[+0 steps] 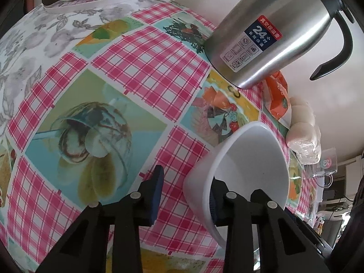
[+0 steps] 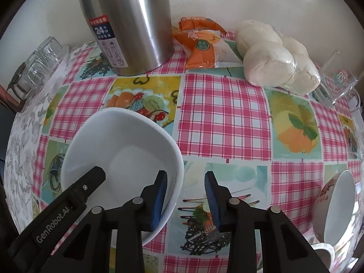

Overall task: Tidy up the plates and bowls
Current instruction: 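Close the right tool on the white square bowl rim and lift, then carry the white square bowl with the right tool over the basin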

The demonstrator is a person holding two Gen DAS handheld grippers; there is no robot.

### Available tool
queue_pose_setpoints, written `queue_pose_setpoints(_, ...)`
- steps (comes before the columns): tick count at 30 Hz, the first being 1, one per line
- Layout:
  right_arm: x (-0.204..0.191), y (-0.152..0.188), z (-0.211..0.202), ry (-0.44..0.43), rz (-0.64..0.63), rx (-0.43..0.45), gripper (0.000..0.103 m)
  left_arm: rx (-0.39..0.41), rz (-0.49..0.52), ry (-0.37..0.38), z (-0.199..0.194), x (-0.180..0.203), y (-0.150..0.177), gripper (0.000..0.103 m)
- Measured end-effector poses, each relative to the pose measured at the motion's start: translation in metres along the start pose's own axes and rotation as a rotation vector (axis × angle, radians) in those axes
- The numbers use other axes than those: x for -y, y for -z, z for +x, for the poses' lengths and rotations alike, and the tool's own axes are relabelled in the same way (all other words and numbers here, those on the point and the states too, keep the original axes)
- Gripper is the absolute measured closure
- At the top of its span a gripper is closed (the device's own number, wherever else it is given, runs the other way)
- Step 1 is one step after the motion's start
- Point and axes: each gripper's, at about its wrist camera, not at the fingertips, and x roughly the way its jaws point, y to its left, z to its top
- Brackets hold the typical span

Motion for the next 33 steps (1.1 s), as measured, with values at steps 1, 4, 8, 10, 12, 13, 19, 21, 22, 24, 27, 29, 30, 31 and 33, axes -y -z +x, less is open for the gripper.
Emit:
queue_pose_setpoints(1, 0.0, 0.0, 0.0, 0.002, -0.001, -0.001, 0.065, 0.002, 0.001, 0.0, 0.001, 0.001, 0.0, 0.069)
queue_pose_setpoints(4, 0.0, 0.001, 0.003, 0.001, 0.005, -0.013, 0.065, -0.005, -0.01, 0.026, 0.003, 0.0, -0.001, 0.075)
queue_pose_setpoints(8, 0.0, 0.005, 0.015, -0.005, 0.041, -0.054, 0.065, -0.038, -0.03, 0.078, 0.007, -0.002, -0.001, 0.085)
queue_pose_setpoints(10, -0.002, 0.005, 0.018, -0.007, 0.044, -0.061, 0.066, -0.045, -0.043, 0.089, 0.007, -0.003, -0.002, 0.085)
queue_pose_setpoints(12, -0.004, 0.007, 0.019, -0.012, 0.045, -0.057, 0.068, -0.052, -0.057, 0.096, 0.006, -0.005, -0.003, 0.085)
queue_pose_setpoints(13, -0.004, 0.008, 0.019, -0.013, 0.046, -0.057, 0.07, -0.054, -0.064, 0.1, 0.005, -0.007, -0.002, 0.085)
queue_pose_setpoints(19, -0.009, 0.014, 0.018, -0.033, 0.041, -0.052, 0.085, -0.074, -0.072, 0.11, 0.002, -0.012, 0.0, 0.085)
queue_pose_setpoints(21, -0.012, 0.017, 0.017, -0.037, 0.041, -0.051, 0.089, -0.08, -0.072, 0.111, 0.002, -0.012, 0.001, 0.085)
queue_pose_setpoints(22, -0.012, 0.017, 0.016, -0.037, 0.042, -0.049, 0.089, -0.081, -0.074, 0.114, 0.002, -0.012, 0.001, 0.085)
queue_pose_setpoints(24, -0.011, 0.018, 0.012, -0.047, 0.05, -0.037, 0.089, -0.079, -0.075, 0.124, -0.002, -0.011, 0.001, 0.085)
queue_pose_setpoints(27, -0.005, 0.021, -0.001, -0.067, 0.06, -0.014, 0.089, -0.066, -0.062, 0.142, -0.016, -0.007, 0.001, 0.085)
queue_pose_setpoints(29, -0.002, 0.021, -0.011, -0.079, 0.066, 0.004, 0.089, -0.051, -0.049, 0.152, -0.027, -0.002, 0.001, 0.085)
queue_pose_setpoints(30, -0.001, 0.021, -0.018, -0.085, 0.069, 0.015, 0.089, -0.042, -0.04, 0.157, -0.033, 0.0, 0.002, 0.085)
queue_pose_setpoints(31, 0.001, 0.021, -0.026, -0.093, 0.072, 0.029, 0.089, -0.028, -0.029, 0.164, -0.041, 0.004, 0.002, 0.085)
queue_pose_setpoints(33, 0.007, 0.018, -0.04, -0.106, 0.074, 0.054, 0.089, -0.011, -0.015, 0.176, -0.054, 0.009, 0.003, 0.085)
